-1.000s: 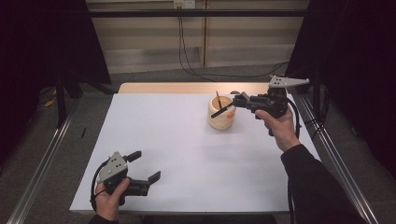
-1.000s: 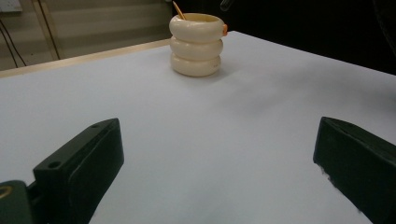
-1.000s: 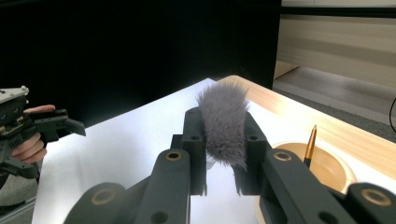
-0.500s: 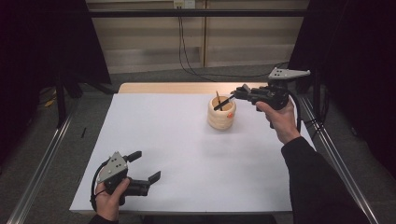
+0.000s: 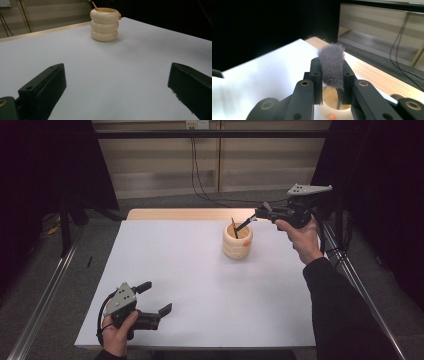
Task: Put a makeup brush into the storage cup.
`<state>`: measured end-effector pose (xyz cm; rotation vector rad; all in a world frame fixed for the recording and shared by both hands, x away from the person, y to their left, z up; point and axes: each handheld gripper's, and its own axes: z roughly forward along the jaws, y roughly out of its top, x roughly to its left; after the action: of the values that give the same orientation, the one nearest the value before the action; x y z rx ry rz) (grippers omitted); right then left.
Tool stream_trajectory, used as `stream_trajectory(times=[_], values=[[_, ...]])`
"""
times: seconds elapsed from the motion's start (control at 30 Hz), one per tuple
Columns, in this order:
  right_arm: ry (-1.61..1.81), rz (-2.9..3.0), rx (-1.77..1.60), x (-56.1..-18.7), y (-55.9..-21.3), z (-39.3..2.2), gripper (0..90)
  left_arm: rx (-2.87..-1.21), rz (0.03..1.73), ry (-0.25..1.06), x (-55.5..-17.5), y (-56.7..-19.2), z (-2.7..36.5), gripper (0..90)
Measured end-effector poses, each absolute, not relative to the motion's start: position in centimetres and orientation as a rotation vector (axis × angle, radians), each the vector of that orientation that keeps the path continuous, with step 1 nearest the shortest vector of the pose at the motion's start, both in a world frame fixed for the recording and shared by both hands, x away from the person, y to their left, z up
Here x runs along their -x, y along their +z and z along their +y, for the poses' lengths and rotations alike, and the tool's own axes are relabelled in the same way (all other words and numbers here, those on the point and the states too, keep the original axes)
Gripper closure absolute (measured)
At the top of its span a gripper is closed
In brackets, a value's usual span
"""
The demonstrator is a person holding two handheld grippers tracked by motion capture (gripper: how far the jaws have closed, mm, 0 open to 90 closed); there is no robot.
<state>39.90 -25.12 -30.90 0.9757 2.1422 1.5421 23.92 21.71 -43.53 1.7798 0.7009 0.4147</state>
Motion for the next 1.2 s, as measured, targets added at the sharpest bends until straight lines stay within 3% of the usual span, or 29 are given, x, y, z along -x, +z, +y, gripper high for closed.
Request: stream_trajectory(times=[1.2], values=[[1.355,2.216,-1.097,-42.5,-35.3,-23.9,76.6,-1.785,0.701,0.409,-24.0,-43.6,21.7,1.8]])
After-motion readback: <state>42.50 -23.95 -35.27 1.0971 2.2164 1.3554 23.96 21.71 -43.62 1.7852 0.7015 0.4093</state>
